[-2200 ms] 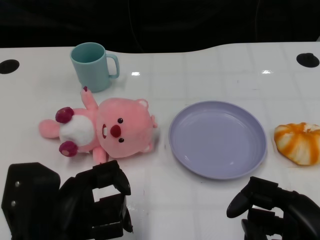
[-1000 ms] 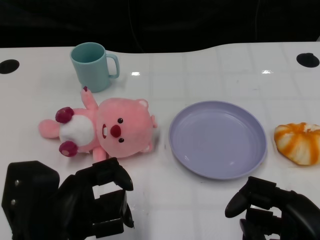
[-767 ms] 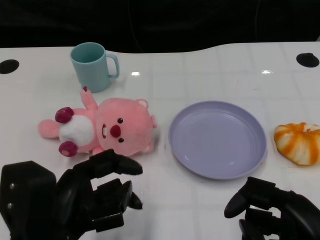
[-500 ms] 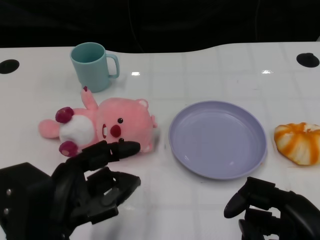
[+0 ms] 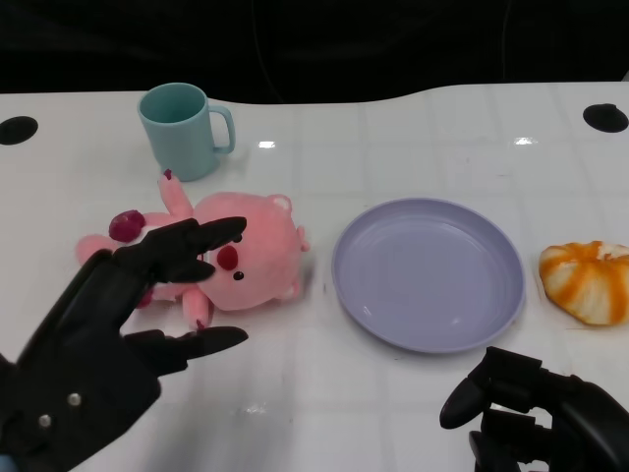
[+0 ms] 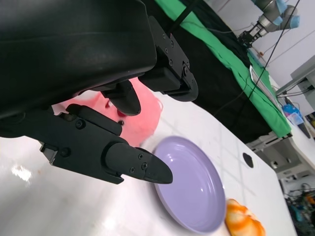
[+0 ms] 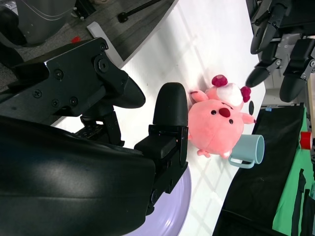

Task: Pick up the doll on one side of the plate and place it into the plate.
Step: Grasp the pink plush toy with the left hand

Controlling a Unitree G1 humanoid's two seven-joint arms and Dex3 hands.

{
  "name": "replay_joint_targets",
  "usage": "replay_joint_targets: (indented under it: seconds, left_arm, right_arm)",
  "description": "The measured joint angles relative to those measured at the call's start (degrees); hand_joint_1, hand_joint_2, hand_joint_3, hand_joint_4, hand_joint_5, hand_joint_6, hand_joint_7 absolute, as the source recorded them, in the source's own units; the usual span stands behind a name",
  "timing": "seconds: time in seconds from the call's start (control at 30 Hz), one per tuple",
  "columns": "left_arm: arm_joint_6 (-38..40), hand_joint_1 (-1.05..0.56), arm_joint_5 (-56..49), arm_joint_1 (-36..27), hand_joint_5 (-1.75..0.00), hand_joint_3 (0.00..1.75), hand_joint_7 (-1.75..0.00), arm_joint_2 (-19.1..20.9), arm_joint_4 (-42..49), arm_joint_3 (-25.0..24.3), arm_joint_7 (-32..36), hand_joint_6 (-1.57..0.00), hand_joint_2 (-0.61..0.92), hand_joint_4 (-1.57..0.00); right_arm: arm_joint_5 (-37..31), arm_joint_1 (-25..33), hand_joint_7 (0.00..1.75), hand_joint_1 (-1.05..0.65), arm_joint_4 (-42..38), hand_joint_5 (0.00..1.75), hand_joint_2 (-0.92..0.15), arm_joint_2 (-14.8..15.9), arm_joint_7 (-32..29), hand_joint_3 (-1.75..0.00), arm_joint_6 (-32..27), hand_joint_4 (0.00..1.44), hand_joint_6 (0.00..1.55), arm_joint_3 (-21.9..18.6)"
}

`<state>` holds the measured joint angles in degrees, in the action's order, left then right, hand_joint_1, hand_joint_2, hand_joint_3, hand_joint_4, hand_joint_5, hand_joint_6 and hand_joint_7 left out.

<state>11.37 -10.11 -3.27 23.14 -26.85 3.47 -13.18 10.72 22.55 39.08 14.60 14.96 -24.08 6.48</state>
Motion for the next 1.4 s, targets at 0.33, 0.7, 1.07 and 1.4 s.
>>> replay_joint_targets:
  seconds: [0.33,0.7,1.07,1.4]
  left_arm:
    - [-0.2,-0.68,-19.1,6.8,-0.52,0.01,0.0,8.0,1.4,2.9,-2.0,-0.3,0.91,0.0]
    - [2.6,-0.71,-38.3,14.9,-0.39,0.01,-0.01,10.0,7.3,9.8,-7.0,-0.24,0.91,-0.01]
    - [3.5,-0.75,-44.2,22.7,-0.37,0.02,0.0,6.9,19.8,14.8,-8.5,-0.22,0.92,0.0]
    - [2.3,-0.72,-45.3,28.6,-0.34,0.0,0.0,3.2,34.7,18.8,-7.2,-0.23,0.9,-0.05]
  right_arm:
    - [0.0,0.0,1.43,-0.04,0.1,1.75,-0.66,-0.1,-0.3,-1.07,-0.7,0.64,0.48,0.0]
    - [0.0,0.4,1.43,-0.04,0.2,1.75,-0.66,0.0,-0.1,-1.07,-0.7,0.64,0.48,0.0]
    - [0.0,0.8,1.43,-0.05,0.5,1.75,-0.65,-0.1,-0.5,-1.07,-0.7,0.64,0.49,0.0]
    - [0.0,0.9,1.43,-0.05,0.7,1.75,-0.65,-0.1,-0.6,-1.09,-0.6,0.65,0.49,0.1]
